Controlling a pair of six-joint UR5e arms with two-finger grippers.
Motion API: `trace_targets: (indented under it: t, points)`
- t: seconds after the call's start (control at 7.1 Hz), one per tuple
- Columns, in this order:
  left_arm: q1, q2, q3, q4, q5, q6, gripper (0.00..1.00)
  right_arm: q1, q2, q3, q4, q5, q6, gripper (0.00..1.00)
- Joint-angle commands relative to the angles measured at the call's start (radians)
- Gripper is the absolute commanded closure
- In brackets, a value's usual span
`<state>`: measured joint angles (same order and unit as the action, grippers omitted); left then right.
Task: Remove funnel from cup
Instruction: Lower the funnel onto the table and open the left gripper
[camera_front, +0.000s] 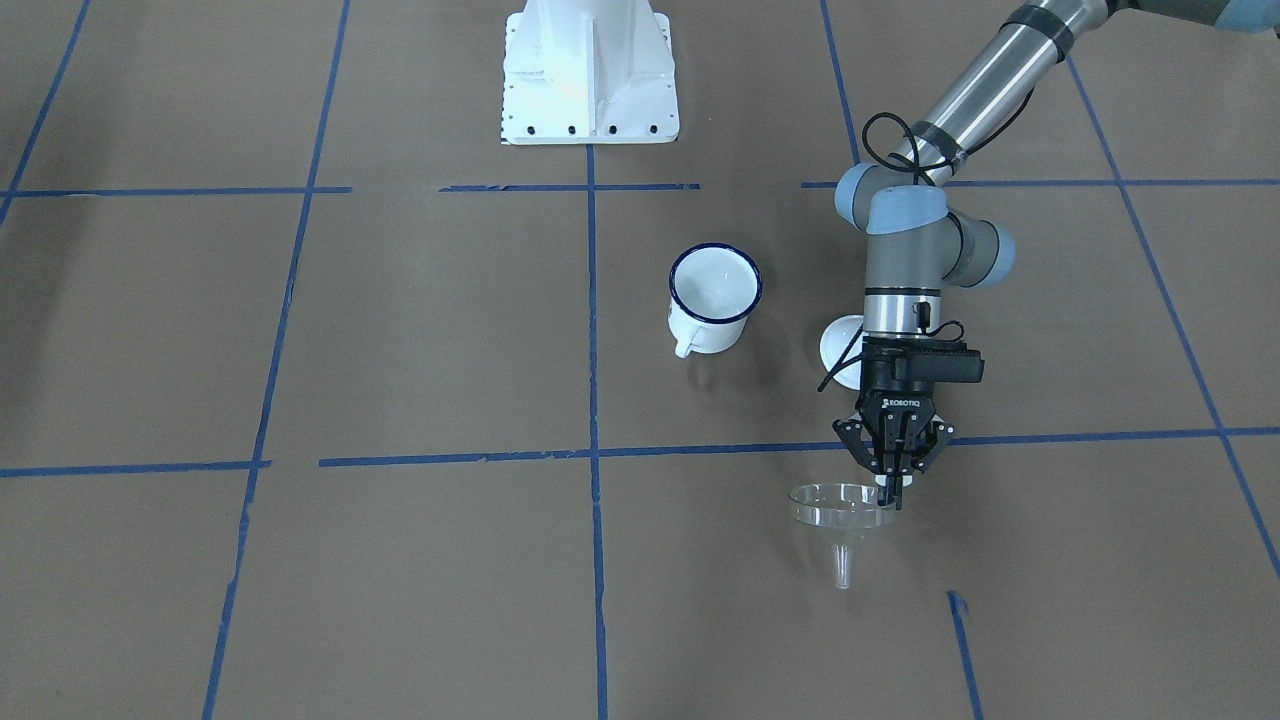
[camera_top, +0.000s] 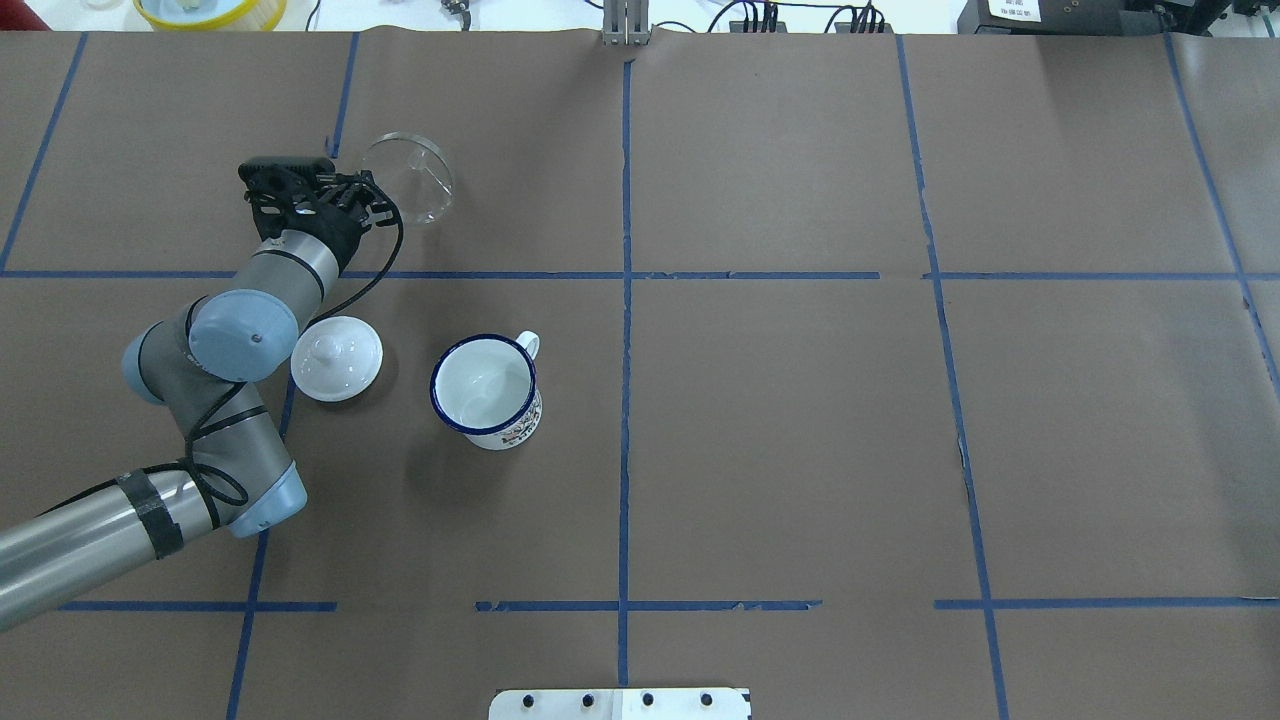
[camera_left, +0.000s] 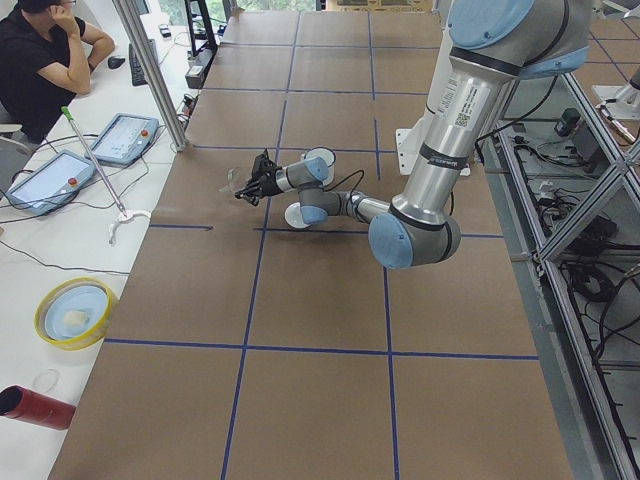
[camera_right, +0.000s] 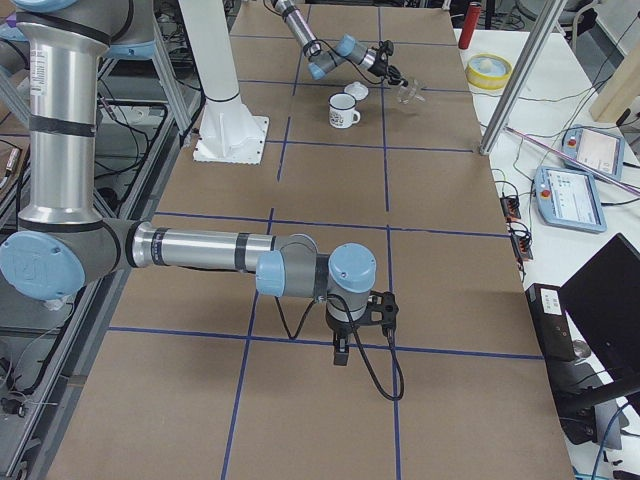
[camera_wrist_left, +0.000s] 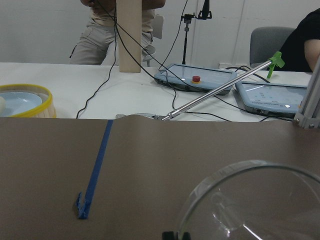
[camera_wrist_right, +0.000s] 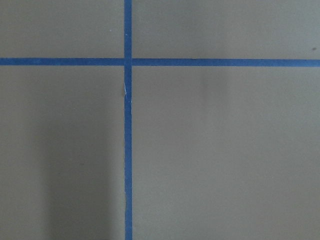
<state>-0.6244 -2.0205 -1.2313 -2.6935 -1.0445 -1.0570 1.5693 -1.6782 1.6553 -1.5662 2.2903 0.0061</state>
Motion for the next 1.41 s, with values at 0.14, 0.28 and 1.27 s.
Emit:
trace_targets:
  t: [0.14,0.28,1.27]
  points:
    - [0.000,-0.001,0.027,-0.012,0.003,0.002,1.00,0.000,0.000,0.000,0.000,0.000,0.000,0.00]
    - [0.000,-0.001,0.030,-0.014,0.003,0.002,1.00,0.000,0.000,0.000,0.000,0.000,0.000,0.00]
    - [-0.012,-0.004,-0.008,-0.039,-0.038,0.064,0.00,0.000,0.000,0.000,0.000,0.000,0.000,0.00]
